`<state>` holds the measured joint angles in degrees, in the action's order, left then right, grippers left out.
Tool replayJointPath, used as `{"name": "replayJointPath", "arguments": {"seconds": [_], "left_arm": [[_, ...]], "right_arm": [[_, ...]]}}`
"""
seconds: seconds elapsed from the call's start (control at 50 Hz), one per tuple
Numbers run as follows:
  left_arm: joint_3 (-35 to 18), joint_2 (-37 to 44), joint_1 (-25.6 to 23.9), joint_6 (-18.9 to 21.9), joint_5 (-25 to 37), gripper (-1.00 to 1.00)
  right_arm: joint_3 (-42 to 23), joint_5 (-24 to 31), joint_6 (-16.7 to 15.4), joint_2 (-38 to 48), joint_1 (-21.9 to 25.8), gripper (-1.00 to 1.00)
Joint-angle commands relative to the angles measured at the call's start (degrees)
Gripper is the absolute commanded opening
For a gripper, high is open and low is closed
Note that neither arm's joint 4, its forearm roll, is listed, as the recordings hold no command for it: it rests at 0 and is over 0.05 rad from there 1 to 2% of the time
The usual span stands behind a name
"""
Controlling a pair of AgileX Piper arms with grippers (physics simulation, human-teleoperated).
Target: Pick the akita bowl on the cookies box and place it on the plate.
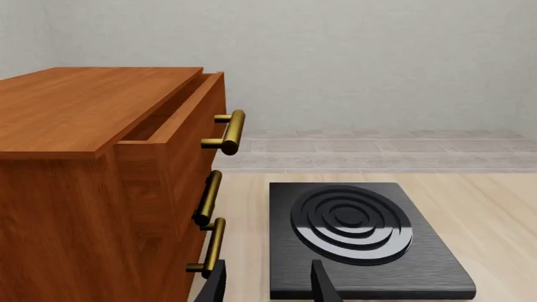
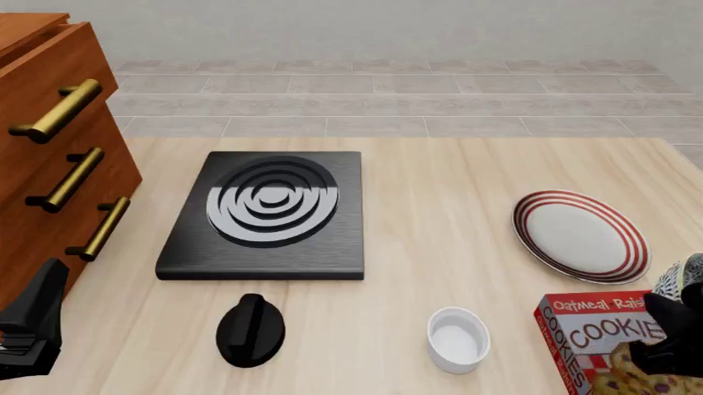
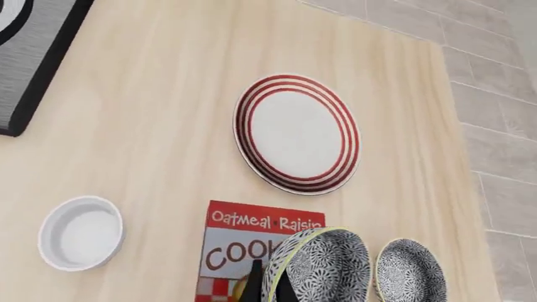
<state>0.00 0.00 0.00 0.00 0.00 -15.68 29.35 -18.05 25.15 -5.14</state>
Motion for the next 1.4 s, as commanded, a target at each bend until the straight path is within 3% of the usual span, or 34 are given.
{"name": "replayJointPath", "arguments": {"seconds": [0.02,0.52,0.86,1.22,1.4], "left_arm": [[0.0,0.0,0.0,0.0,0.0,1.0],[0.0,0.0,0.0,0.0,0.0,1.0],[0.0,0.0,0.0,0.0,0.0,1.0],[0.0,0.0,0.0,0.0,0.0,1.0],[0.0,0.0,0.0,0.0,0.0,1.0]], "right_arm": [[-4.6,-0.2,-7.7,2.2,-3.0,-1.0],[-5.0,-13.6,-15.2,18.4,-3.1,-1.0],[-10.4,-13.3,-18.9,21.9,-4.4,-1.0],[-12.6,-17.7,-22.1,29.2,-5.9,-1.0],[-12.9,-22.8,-24.6,35.6,-5.0,-1.0]]}}
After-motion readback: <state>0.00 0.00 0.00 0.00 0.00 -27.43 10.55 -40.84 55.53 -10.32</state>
